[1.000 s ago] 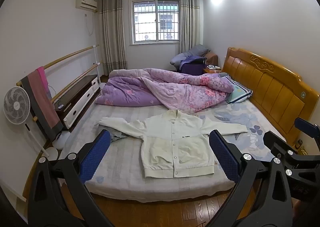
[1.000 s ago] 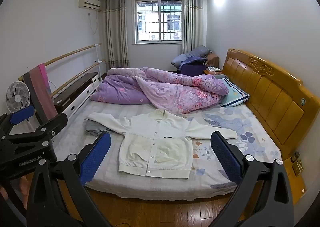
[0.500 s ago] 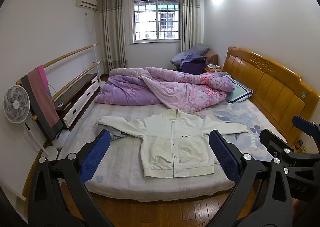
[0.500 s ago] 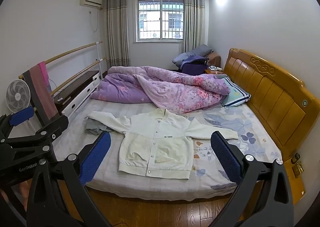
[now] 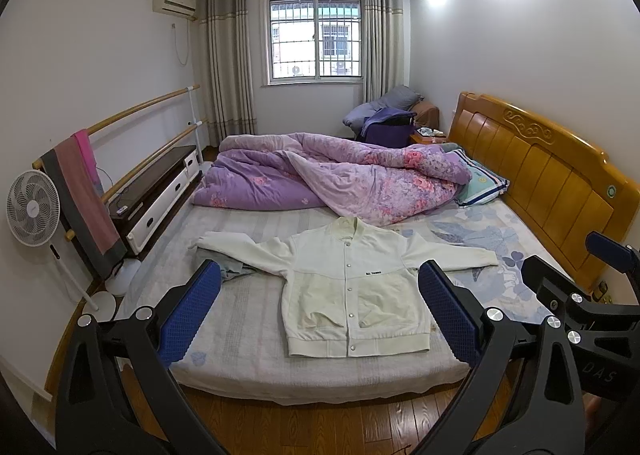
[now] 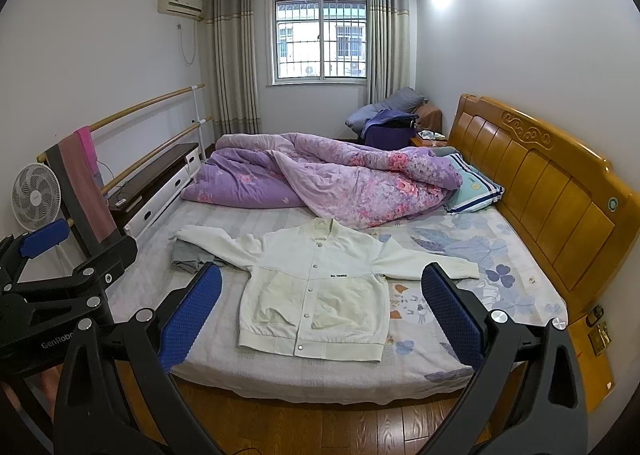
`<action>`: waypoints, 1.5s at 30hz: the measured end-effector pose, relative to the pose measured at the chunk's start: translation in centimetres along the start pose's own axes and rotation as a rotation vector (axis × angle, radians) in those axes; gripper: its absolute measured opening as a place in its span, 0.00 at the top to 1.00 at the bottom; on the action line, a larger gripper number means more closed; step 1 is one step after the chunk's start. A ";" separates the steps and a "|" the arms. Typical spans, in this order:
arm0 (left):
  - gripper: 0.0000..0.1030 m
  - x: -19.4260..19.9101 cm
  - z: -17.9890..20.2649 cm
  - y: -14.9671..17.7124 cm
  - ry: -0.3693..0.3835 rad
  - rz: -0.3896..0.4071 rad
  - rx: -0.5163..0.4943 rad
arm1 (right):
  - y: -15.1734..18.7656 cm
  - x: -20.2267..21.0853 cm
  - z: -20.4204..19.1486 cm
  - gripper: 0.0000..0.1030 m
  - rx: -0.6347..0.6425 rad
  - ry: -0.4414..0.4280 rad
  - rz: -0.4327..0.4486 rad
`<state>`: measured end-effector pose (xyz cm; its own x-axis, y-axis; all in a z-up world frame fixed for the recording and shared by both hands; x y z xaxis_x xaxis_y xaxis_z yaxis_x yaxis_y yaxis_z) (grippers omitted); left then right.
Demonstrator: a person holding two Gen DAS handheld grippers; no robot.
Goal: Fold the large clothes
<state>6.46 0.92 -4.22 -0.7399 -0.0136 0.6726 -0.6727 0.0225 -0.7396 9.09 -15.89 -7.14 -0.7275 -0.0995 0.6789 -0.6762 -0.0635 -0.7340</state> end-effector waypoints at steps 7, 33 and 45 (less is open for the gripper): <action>0.04 -0.7 -0.6 -0.4 0.003 -0.005 0.002 | -0.4 -0.8 0.2 0.06 -0.003 -0.004 -0.008; 0.04 -2.0 0.0 -1.0 -0.004 -0.005 -0.001 | -0.3 -1.7 -0.3 0.06 -0.006 -0.008 -0.014; 0.04 -2.2 -0.2 -0.9 -0.003 -0.005 0.002 | -0.2 -1.8 -0.5 0.06 -0.006 -0.009 -0.015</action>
Point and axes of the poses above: each gripper's, at about its wrist camera, not at the fingertips, and x roughly against the way its jaws point, z to its right, y to its underside, the point moved 6 cm from there along -x, roughly the way its jaws point, and after that the axes turned 12 degrees about -z, right-handed, at the moved point
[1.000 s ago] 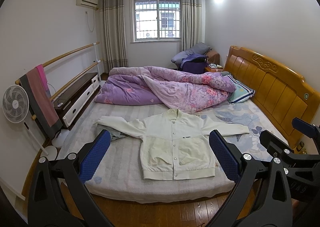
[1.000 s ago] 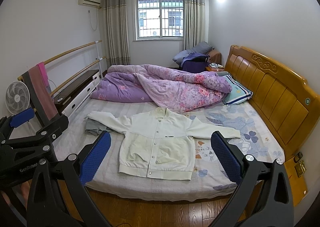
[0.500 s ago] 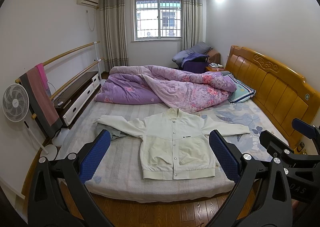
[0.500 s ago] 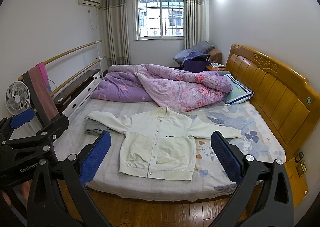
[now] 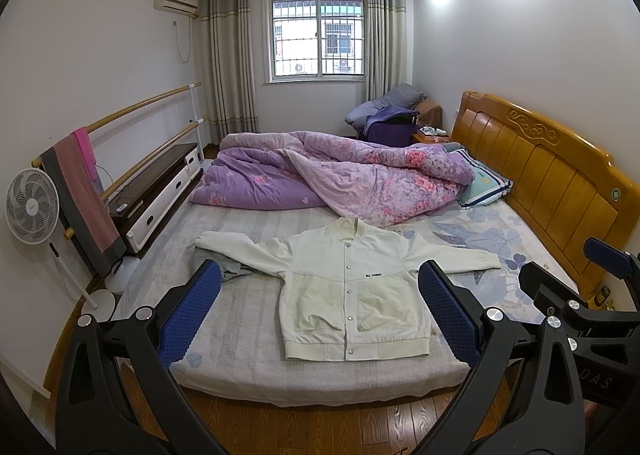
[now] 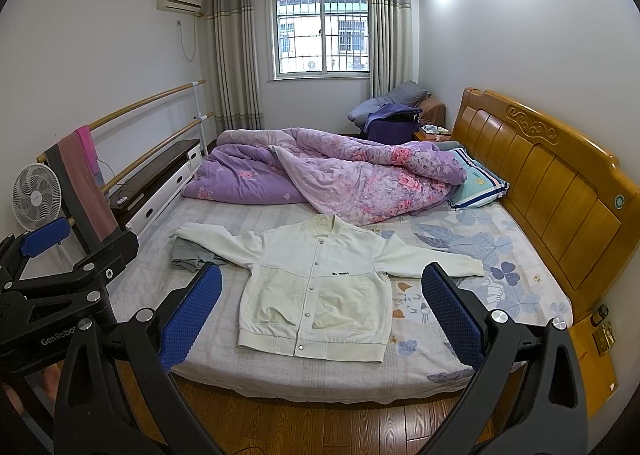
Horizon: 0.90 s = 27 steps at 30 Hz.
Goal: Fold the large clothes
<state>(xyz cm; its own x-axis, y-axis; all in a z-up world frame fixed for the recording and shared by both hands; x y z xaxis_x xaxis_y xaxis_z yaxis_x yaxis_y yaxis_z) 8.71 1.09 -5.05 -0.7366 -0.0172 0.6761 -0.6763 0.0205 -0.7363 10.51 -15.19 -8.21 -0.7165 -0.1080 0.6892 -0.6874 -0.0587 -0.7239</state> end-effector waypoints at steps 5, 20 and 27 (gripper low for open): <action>0.04 -0.1 0.0 0.1 -0.002 -0.002 -0.001 | 0.0 0.1 0.1 0.06 -0.001 0.000 -0.002; 0.04 -0.3 0.2 0.5 -0.008 -0.006 0.006 | 0.0 -0.3 -0.3 0.06 -0.001 -0.011 -0.008; 0.04 -0.7 1.3 0.5 -0.019 -0.012 0.017 | -0.4 -0.8 0.7 0.06 0.002 -0.025 -0.015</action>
Point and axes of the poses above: each gripper's, at about its wrist camera, not at the fingertips, and x roughly against the way its jaws point, z to its right, y to its underside, the point moved 6 cm from there along -x, roughly the way its jaws point, and after that the axes turned 12 degrees about -z, right-handed, at the moved point
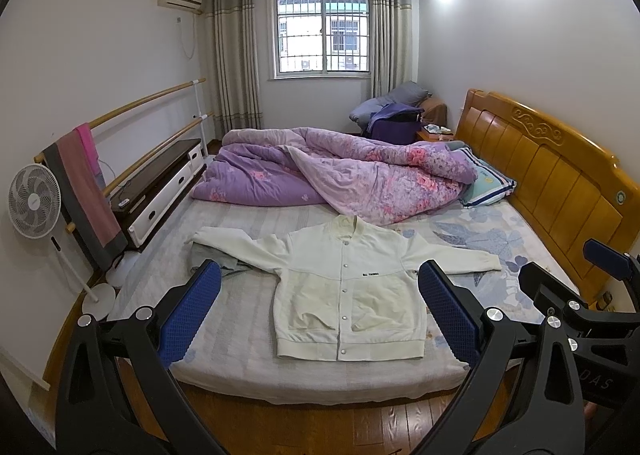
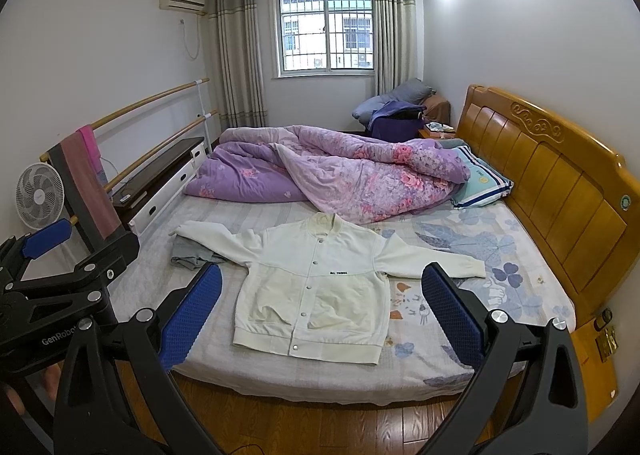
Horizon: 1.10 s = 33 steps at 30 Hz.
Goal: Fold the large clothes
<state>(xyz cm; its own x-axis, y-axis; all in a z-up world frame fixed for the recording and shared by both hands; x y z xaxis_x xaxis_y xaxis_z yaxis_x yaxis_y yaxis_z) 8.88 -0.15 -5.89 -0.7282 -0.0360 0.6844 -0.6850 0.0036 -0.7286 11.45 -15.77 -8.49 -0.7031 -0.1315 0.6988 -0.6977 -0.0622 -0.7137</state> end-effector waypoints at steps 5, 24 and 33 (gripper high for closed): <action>0.04 -0.4 1.0 -0.3 -0.006 -0.009 0.008 | -0.3 0.0 1.2 0.06 0.000 -0.014 -0.004; 0.04 -2.8 3.0 -1.0 -0.025 -0.047 0.026 | -0.9 -2.0 5.0 0.06 -0.004 -0.057 -0.037; 0.04 -4.9 3.6 -1.4 -0.032 -0.070 0.026 | -1.3 -4.3 5.5 0.06 -0.011 -0.067 -0.054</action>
Point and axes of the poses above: each gripper's, at about its wrist camera, not at the fingertips, and x roughly against the way its jaws point, z to its right, y to its underside, the point moved 6 cm from there along -x, roughly the way its jaws point, and after that the axes turned 12 degrees about -z, right-handed, at the moved point
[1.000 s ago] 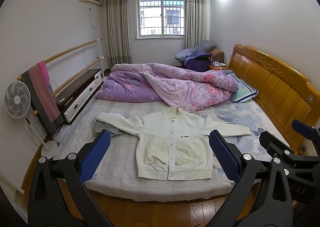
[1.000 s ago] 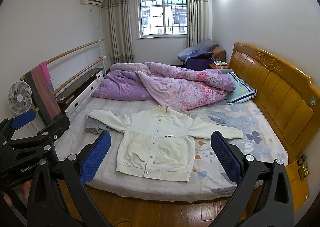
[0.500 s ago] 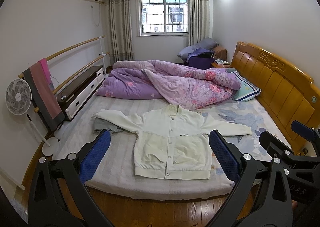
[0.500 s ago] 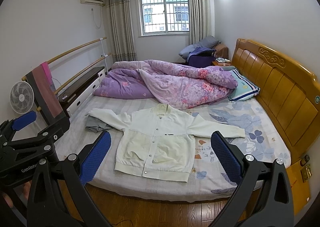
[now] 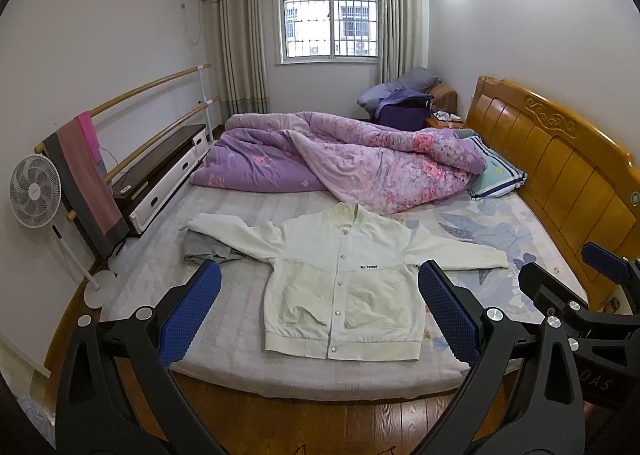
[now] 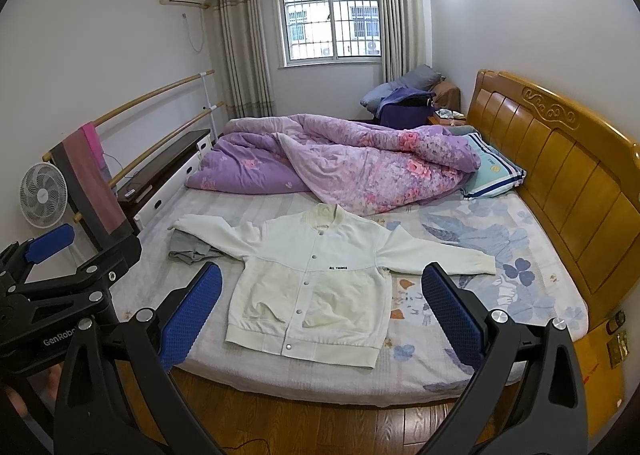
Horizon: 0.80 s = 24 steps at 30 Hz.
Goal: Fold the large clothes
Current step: 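Move both grippers down toward the cream jacket's sleeve and body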
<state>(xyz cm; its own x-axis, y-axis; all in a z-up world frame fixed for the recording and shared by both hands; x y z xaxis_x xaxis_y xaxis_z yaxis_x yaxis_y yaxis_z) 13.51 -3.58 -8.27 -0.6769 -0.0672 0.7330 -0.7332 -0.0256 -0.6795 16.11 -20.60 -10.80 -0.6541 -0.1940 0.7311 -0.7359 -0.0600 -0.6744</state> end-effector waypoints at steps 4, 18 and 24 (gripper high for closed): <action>0.04 -2.0 -0.3 -0.6 0.003 -0.022 0.003 | -0.3 -1.5 -0.5 0.06 0.007 -0.001 -0.011; 0.05 -14.6 -8.1 -3.8 0.042 -0.083 0.010 | -3.6 -13.2 -6.5 0.06 -0.009 0.029 -0.066; 0.05 -23.9 -14.3 -6.7 0.078 -0.149 -0.026 | -5.8 -21.6 -11.2 0.06 -0.052 0.073 -0.118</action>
<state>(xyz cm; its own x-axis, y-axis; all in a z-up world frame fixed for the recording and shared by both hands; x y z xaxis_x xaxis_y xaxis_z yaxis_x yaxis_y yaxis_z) 33.67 12.41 -20.80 -0.5626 0.0130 0.8266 -0.8267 -0.0033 -0.5626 32.50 -5.07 -21.53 -0.5722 -0.1170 0.8117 -0.8152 -0.0266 -0.5785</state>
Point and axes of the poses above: each gripper's, at about its wrist camera, not at the fingertips, and x roughly against the way its jaws point, z to its right, y to its underside, the point moved 6 cm from there along -x, roughly the way its jaws point, and after that the axes turned 12 degrees about -z, right-handed, at the moved point
